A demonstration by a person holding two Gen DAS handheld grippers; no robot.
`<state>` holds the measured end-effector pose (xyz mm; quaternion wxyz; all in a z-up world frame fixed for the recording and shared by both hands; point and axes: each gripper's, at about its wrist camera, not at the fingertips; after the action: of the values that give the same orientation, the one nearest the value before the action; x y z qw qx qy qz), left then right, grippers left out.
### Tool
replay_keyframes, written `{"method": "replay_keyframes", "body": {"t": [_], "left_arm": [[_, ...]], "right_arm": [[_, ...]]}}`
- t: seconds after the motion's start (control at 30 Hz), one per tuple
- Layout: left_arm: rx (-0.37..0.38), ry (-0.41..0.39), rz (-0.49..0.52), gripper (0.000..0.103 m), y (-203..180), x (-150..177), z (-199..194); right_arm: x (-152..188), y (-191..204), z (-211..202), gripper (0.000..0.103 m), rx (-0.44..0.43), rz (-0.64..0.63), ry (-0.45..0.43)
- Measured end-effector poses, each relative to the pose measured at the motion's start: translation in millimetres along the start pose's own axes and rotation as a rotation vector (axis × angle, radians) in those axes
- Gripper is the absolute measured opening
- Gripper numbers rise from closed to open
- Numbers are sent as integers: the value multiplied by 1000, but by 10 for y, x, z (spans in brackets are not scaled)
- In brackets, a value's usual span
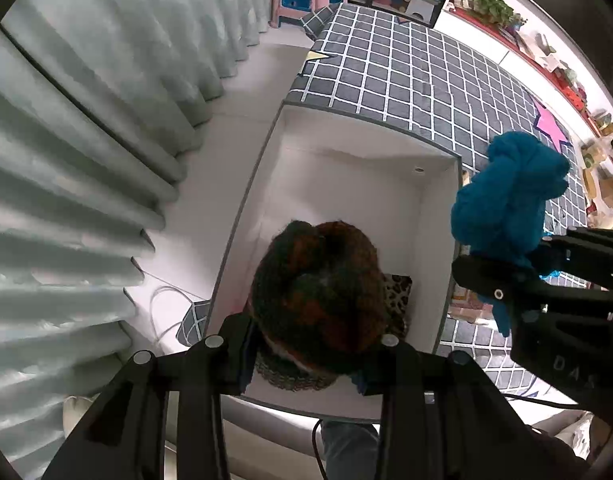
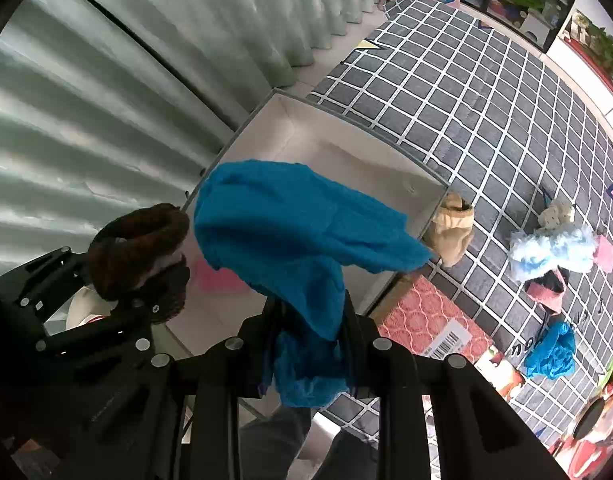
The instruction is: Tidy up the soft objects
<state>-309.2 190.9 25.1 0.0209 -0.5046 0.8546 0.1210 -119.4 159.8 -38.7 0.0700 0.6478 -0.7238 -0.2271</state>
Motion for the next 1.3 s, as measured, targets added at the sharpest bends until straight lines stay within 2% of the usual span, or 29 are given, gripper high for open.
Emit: {"method": "replay_keyframes", "body": {"t": [0.9,1.13,1.3], "left_arm": [[-17,52,26,40,-184,-159,240],[-14,83,1,40,-215,-300,419],[-26,75,-11,40,-214,-445,507]], "right_arm": [[-100,-192,61,28,8,28,27],[-202,-228,139,28,4,36,36],[-312,-292,244,28,13,51,40]]}}
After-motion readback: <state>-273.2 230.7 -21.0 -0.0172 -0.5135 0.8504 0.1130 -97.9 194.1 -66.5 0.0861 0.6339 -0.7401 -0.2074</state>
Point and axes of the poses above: each gripper's, at about its wrist camera, not at the fingertips, and z roughly the way its jaws point, y to its left, x to its underside, and after that the axes turned 11 degrees about -x, right-handed
